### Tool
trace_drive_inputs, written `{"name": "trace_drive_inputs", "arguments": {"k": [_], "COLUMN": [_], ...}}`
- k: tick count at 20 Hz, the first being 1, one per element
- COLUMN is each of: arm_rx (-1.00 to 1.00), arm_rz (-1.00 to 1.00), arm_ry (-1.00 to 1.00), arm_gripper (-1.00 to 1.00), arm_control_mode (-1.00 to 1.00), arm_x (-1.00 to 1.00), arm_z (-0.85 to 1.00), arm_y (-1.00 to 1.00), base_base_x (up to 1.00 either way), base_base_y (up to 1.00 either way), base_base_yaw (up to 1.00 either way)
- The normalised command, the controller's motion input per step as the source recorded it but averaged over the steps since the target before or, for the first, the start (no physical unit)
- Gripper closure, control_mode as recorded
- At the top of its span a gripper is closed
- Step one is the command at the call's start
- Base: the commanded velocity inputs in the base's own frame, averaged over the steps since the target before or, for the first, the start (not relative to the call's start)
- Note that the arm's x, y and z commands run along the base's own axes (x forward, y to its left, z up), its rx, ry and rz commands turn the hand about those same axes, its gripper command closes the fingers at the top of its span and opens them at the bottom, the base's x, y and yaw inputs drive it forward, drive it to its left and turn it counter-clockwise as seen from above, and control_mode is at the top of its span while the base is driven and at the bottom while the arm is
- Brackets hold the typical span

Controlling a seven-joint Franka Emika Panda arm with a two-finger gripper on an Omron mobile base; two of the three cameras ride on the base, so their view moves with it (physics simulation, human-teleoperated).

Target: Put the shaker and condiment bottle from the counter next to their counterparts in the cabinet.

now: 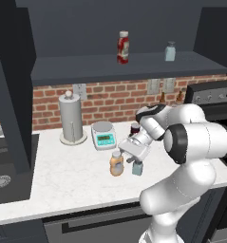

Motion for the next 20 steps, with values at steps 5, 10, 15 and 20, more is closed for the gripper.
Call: {"name": "trace_drive_inputs", "arguments": {"k": [5,10,15,20], "arm_rx": [0.01,0.0,0.01,0.01], "arm_rz": [0.0,-0.02,-0.06,-0.46], "arm_ry": [0.0,0.04,0.07,-0.03], "arm_gripper": [-1.0,1.0,1.0,1.0], "arm_control_mode": [-1.0,-1.0,-1.0,-1.0], "arm_x": [-0.08,0.0,0.22,-0.05], "arm_z": [-0.05,-0.07,0.04,0.53], "arm_y": [0.2,0.26,0.0,-0.02], "base_base_x": [0.0,0.0,0.0,0.0], "base_base_y": [0.0,0.0,0.0,0.0], "base_base_yaw": [0.0,0.0,0.0,0.0]}}
